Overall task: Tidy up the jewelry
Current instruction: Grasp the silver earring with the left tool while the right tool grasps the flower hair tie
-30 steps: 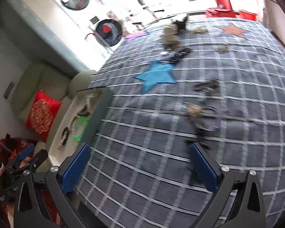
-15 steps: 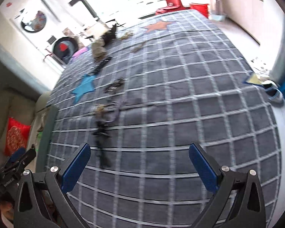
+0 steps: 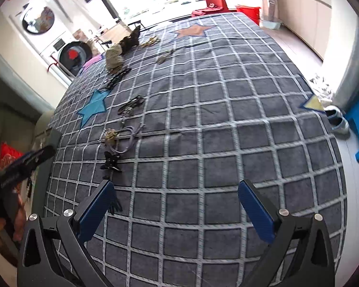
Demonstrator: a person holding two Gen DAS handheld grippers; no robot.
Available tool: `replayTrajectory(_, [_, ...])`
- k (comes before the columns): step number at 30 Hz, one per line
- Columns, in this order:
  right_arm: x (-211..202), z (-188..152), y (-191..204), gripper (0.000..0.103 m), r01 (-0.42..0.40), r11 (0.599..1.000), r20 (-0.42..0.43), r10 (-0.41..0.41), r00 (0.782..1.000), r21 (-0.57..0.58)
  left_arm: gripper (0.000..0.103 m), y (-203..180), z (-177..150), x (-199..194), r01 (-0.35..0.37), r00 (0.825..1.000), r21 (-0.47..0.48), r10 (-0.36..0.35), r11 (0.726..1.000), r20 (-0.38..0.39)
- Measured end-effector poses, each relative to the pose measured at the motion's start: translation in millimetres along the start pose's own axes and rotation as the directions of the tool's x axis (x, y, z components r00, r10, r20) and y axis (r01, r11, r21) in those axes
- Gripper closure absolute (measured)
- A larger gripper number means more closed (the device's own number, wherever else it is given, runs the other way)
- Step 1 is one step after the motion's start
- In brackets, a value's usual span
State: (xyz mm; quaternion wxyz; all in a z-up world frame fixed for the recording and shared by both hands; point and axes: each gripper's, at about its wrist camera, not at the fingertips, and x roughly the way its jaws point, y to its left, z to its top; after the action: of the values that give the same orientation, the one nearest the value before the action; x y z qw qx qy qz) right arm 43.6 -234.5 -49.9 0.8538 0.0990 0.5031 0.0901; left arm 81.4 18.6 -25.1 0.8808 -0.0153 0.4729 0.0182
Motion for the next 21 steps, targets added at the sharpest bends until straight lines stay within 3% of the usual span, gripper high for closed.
replayTrajectory(8, [19,17,14,0.005,0.033,0.999,0.003,-0.033,0.999,0.005,0.000,-9,25,27,0.062,0.998,0.046,-0.062,0.997,-0.006])
replayTrajectory(11, [26,22,20,0.014,0.051,0.999,0.003,-0.051,0.999,-0.020,0.000,-13,24,37,0.091,0.996,0.064,-0.090,0.994,-0.028])
replayTrajectory(13, [32,24,25,0.024,0.055,0.998,-0.003,-0.055,0.998,-0.034,0.007,-14,21,42,0.100,0.995,0.076,-0.098,0.992,-0.037])
replayTrajectory(21, [56,31,47,0.026,0.073,0.991,-0.023,-0.076,0.997,-0.115,0.008,-12,4,49,0.115,0.993,0.134,-0.109,0.984,-0.047])
